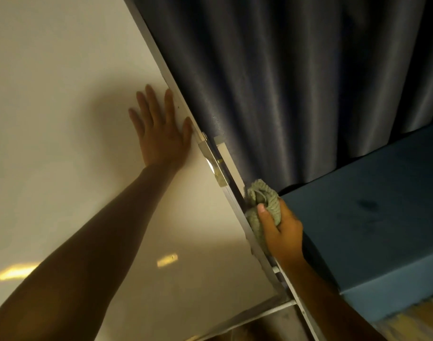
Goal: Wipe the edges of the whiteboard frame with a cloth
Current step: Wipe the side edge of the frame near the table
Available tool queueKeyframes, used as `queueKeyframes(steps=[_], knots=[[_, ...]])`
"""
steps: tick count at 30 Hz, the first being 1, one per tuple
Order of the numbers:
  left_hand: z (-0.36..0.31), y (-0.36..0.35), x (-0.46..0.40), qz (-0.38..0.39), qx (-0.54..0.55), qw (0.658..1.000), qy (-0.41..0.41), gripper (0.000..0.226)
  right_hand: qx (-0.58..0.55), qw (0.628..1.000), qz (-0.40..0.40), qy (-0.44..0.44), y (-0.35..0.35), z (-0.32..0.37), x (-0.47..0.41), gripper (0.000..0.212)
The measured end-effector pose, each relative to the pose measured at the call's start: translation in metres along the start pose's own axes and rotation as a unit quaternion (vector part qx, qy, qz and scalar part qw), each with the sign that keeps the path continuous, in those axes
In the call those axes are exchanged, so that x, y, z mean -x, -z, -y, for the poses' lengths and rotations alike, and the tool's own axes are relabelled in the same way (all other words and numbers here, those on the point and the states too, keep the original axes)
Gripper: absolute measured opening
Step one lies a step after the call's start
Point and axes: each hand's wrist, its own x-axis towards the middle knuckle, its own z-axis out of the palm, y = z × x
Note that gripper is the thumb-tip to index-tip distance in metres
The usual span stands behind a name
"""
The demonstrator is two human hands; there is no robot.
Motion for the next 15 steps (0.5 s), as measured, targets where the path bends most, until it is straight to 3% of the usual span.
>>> queueKeyframes(steps=[2,6,8,12,15], knots=[[0.000,0.004,-0.003,0.022,0.002,1.000,-0.001,0.077,-0.002,1.000,0.014,-0.001,-0.004,0.008,0.014,0.050],[0.002,0.011,-0.001,0.043,0.012,0.999,0.008,0.080,-0.041,0.995,0.069,-0.061,-0.013,0.012,0.028,0.064],[0.002,0.014,0.004,0.047,0.015,0.999,0.009,0.080,-0.018,0.991,0.122,-0.045,-0.012,0.015,0.030,0.069],[0.014,0.020,0.007,0.068,0.022,0.997,-0.006,0.082,0.032,0.975,0.219,0.025,-0.012,0.031,0.027,0.060],[0.027,0.028,0.012,0.103,0.016,0.994,-0.032,0.086,-0.046,0.975,0.215,0.023,-0.028,0.054,0.030,0.060]])
